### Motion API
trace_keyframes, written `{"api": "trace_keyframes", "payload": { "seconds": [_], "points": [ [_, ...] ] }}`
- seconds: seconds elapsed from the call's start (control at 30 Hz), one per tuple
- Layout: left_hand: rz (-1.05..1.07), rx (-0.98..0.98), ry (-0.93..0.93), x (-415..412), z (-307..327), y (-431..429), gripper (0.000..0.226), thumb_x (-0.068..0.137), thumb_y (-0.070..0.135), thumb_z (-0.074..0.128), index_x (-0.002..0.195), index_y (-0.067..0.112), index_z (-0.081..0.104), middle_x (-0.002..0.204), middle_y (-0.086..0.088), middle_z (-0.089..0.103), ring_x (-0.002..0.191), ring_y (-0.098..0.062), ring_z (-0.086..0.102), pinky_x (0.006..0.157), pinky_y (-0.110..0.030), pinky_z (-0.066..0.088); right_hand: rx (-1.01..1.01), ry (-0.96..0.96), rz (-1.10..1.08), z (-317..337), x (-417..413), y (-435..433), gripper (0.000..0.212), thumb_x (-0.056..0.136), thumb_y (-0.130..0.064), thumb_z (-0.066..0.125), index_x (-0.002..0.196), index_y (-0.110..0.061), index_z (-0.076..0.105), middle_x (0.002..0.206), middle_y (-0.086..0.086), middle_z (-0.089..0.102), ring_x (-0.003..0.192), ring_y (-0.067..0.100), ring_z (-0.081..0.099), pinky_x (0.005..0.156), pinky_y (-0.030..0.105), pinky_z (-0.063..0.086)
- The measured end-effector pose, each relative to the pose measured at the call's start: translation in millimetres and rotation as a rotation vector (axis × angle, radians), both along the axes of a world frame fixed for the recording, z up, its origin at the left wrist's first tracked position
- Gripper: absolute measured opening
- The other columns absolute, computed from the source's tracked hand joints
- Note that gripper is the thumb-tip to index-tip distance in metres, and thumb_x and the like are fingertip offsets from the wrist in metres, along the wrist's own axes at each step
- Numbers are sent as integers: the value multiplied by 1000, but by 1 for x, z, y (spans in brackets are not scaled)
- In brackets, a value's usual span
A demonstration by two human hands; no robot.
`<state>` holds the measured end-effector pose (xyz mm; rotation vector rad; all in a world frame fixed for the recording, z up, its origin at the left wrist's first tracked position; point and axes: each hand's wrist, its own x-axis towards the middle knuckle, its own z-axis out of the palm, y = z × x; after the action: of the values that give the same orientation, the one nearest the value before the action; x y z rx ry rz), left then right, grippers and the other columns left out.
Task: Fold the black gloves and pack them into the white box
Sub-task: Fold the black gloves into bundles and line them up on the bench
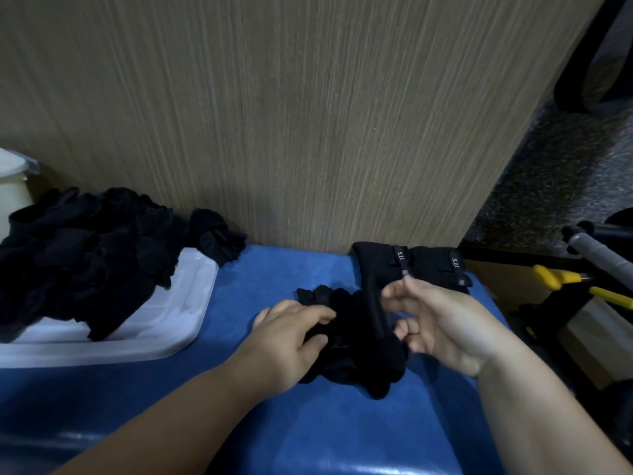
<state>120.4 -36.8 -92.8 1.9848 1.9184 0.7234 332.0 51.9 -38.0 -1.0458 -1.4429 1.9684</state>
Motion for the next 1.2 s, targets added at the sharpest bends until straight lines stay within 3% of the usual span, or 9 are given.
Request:
{"api": "trace_keyframes", "payload": {
  "seconds": [0.17,0.33,0.47,0.57,0.73,0.87,0.93,1.03,1.2],
  "points": [
    [115,-17,-193,-4,-4,3,10,94,40,49,97,45,57,103,21,54,113,-3,42,106,-32,33,258,-178,-76,-12,-14,-6,16,87,7,59,97,-6,58,81,8,64,51,9,55,44,20,44],
    [116,20,-339,0,4,1,62,89,66,22,76,23,65,86,14,60,101,-3,46,101,-31,35,638,-781,-162,-23,-25,-10,42,67,-46,81,88,-24,52,71,-9,56,64,8,53,57,22,39],
    [159,-56,-363,3,6,1,52,85,65,34,56,23,43,70,11,48,91,-9,48,88,-28,39,664,-1028,-81,-21,-35,-22,62,69,-70,66,109,-29,44,96,-9,52,100,17,55,73,27,38],
    [146,-74,-307,3,2,4,44,85,56,53,55,25,47,70,12,48,82,-8,48,70,-19,35,551,-917,-99,-24,-38,-22,65,70,-66,68,115,-25,46,102,-7,56,97,16,59,74,27,45],
    [156,-127,-454,2,6,3,16,91,31,60,78,23,66,77,7,66,69,-2,62,59,-12,44,215,-536,-208,-21,-34,-16,52,80,-32,75,123,-17,50,83,0,60,58,8,54,43,15,36],
    [201,-122,-571,-1,6,3,10,92,28,60,94,21,67,84,7,72,79,-4,67,77,-23,55,43,-231,-206,-20,-30,-8,48,82,-12,71,127,-6,54,99,11,72,78,17,67,58,23,49],
    [185,-123,-733,-1,8,4,12,93,22,60,104,21,65,93,7,74,89,-7,69,86,-30,56,36,-86,-142,-20,-34,-10,33,87,-8,63,120,-1,61,104,17,72,84,21,68,57,23,52],
    [191,-97,-909,0,14,4,20,94,16,58,113,20,57,84,9,74,83,-3,69,73,-15,53,102,16,-227,-19,-41,-13,24,88,-4,62,112,-4,62,96,15,71,77,21,68,53,24,51],
    [290,-24,-698,-4,18,3,27,96,27,54,122,28,45,62,6,65,58,1,62,54,-9,44,256,-45,-342,-29,-50,-10,24,86,2,64,104,-13,58,74,3,56,63,13,57,55,23,47]
  ]
}}
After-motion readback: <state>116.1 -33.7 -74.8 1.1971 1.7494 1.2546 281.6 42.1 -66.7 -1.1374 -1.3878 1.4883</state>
